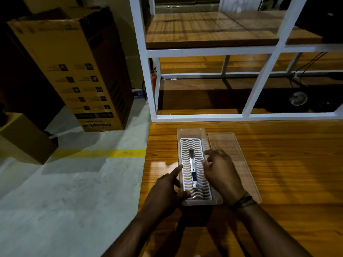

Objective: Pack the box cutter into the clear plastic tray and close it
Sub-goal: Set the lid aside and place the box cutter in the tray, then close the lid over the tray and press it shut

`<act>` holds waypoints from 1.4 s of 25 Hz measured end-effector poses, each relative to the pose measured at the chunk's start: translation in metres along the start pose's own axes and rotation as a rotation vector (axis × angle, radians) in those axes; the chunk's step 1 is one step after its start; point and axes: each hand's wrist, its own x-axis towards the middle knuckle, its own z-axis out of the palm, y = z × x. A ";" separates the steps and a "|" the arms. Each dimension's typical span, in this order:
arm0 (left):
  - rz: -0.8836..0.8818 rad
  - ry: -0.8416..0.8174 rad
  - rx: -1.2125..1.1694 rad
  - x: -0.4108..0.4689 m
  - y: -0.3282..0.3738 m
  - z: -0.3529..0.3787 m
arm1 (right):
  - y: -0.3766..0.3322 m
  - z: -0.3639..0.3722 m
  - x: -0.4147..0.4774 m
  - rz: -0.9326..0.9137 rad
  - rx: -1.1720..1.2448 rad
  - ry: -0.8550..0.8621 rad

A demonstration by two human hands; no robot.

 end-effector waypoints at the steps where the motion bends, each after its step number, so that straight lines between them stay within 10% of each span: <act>1: -0.002 -0.002 -0.003 0.000 0.000 0.000 | 0.013 -0.007 -0.001 0.030 -0.022 0.054; 8: -0.010 -0.015 -0.029 0.000 0.001 0.000 | 0.070 -0.019 -0.016 0.664 -0.349 -0.242; 21: -0.009 -0.016 -0.045 0.000 0.002 0.002 | 0.032 -0.058 -0.007 0.339 0.138 -0.070; 35: 0.034 0.028 -0.139 -0.001 -0.001 0.002 | -0.052 -0.005 -0.025 0.155 -0.231 -0.345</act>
